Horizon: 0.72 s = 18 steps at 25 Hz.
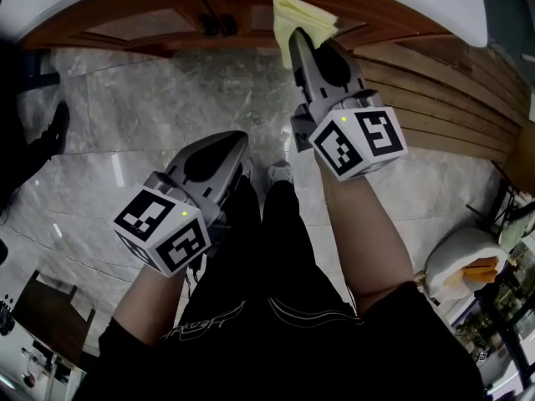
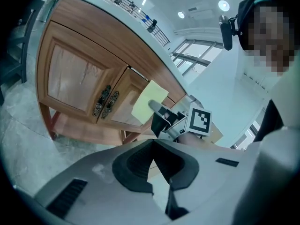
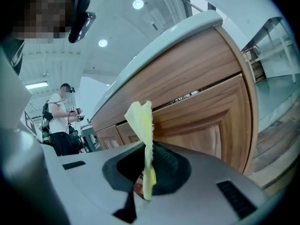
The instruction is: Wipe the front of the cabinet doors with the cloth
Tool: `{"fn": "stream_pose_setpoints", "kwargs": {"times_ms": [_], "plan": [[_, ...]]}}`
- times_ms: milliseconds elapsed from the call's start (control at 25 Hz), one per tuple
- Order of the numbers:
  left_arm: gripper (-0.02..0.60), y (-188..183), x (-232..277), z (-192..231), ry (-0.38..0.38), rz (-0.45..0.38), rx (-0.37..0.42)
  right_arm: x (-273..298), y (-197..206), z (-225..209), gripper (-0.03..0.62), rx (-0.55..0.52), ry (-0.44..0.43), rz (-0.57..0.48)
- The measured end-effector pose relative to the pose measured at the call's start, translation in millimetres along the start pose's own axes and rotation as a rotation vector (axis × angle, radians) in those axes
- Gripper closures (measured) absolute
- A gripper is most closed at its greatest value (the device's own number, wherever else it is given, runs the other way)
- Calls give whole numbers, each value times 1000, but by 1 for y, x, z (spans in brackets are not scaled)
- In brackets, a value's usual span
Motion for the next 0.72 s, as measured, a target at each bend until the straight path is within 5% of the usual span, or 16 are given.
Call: {"fn": "stream_pose_setpoints", "kwargs": {"times_ms": [720], "plan": [[575,8,30,-22,66,86,60,-44,-13,-57,553,19,159,-47]]}}
Point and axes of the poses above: the fingertips, and each gripper's own axes: x forward along the fingers, z to its left, y out of its underside, the point moved 5 cm from there along -x, backward along the fingers
